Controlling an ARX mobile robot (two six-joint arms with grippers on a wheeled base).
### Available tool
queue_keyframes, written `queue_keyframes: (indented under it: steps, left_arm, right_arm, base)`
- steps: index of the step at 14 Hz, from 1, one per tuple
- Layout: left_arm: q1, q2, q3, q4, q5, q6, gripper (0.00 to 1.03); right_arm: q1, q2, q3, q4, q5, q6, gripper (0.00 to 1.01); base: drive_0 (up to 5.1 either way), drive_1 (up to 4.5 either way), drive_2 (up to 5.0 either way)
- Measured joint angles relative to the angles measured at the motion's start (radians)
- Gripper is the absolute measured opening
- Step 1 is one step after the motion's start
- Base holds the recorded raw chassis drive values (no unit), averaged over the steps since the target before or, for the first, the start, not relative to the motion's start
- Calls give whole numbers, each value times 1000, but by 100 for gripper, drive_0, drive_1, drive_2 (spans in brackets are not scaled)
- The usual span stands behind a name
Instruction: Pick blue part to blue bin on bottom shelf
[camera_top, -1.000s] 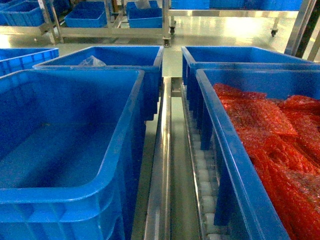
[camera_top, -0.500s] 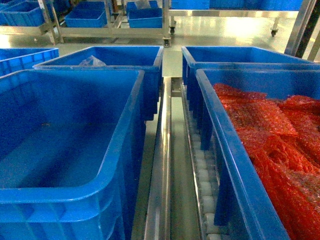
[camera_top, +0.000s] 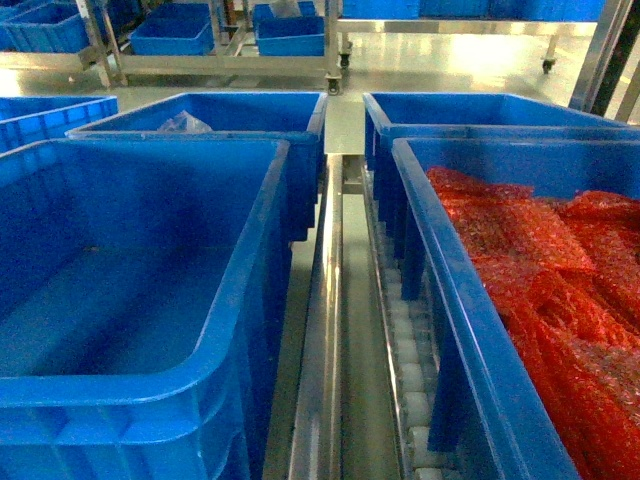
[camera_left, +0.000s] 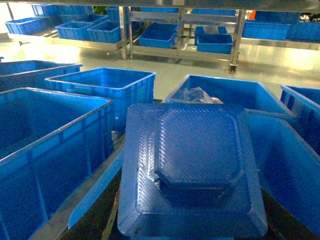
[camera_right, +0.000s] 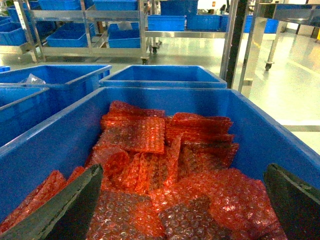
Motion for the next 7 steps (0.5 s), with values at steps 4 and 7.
queue_keyframes:
  steps: [4, 7]
  left_arm:
    - [-9, 410, 13, 423, 124, 20, 43]
    - [27, 893, 192, 645, 225, -54, 43]
  right_arm:
    - [0, 0, 0, 0, 0, 0, 98]
    - [0, 0, 0, 0, 0, 0, 98]
  base:
    - [0, 0, 0]
    - [0, 0, 0]
